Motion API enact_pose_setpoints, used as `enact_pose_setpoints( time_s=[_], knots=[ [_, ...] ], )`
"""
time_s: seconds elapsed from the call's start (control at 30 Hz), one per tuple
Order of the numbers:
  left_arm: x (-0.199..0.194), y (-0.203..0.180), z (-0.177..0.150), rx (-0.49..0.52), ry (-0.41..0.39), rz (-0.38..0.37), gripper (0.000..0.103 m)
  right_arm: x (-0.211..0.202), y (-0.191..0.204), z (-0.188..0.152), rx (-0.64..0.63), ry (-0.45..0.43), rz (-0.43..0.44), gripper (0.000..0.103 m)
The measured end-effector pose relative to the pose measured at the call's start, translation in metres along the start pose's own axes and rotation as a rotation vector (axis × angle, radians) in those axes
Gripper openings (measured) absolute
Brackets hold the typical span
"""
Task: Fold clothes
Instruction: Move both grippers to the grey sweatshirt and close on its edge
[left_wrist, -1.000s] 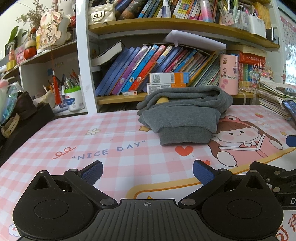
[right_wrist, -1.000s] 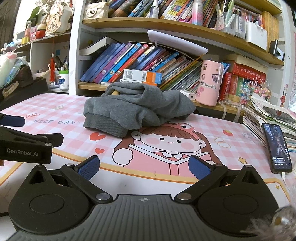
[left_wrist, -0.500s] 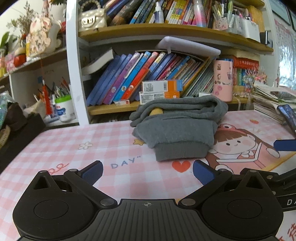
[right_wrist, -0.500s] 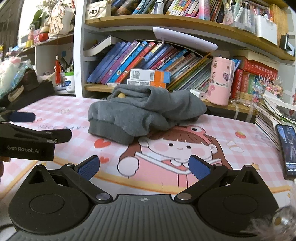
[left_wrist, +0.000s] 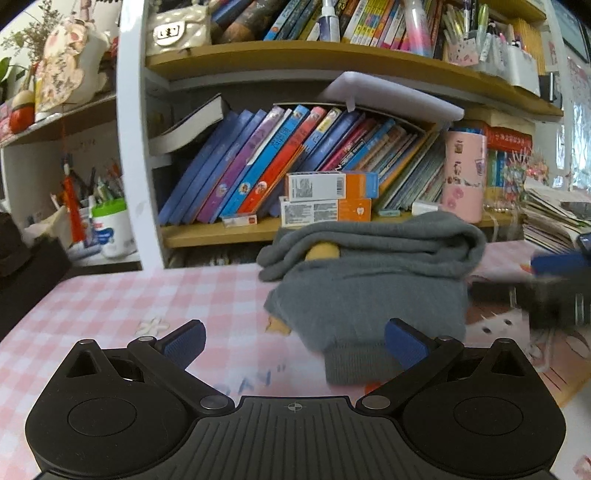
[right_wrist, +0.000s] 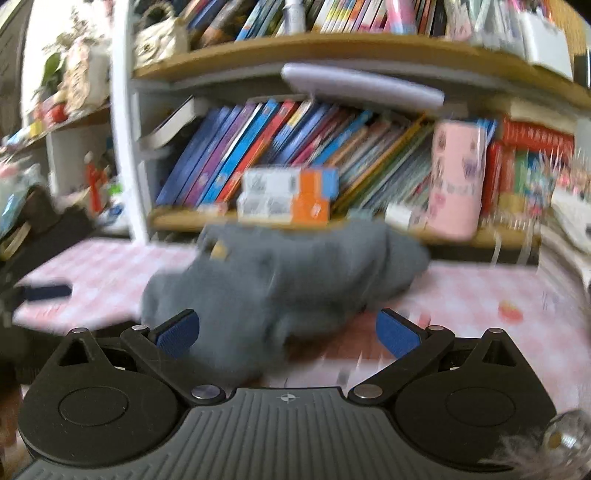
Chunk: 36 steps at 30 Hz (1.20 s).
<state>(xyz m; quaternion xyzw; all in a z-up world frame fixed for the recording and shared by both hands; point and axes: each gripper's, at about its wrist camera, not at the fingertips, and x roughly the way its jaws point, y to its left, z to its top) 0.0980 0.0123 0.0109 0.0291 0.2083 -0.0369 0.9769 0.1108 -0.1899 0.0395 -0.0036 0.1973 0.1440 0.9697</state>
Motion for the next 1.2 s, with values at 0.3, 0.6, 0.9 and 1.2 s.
enact_pose_setpoints(
  time_s=[0.3, 0.6, 0.9, 1.2],
  knots=[
    [0.044, 0.005, 0.007, -0.128, 0.063, -0.053, 0.103, 0.056, -0.002, 0.036, 0.002, -0.049, 0.017, 0.100],
    [0.071, 0.010, 0.007, -0.226, 0.108, -0.114, 0.103, 0.078, -0.005, 0.018, -0.023, 0.040, 0.042, 0.076],
    [0.069, 0.012, 0.005, -0.230, 0.130, -0.191, 0.100, 0.081, -0.018, 0.011, -0.033, 0.064, 0.061, 0.074],
    [0.069, 0.015, 0.005, -0.252, 0.155, -0.266, 0.086, 0.080, -0.015, 0.009, -0.061, 0.069, 0.050, 0.076]
  ],
)
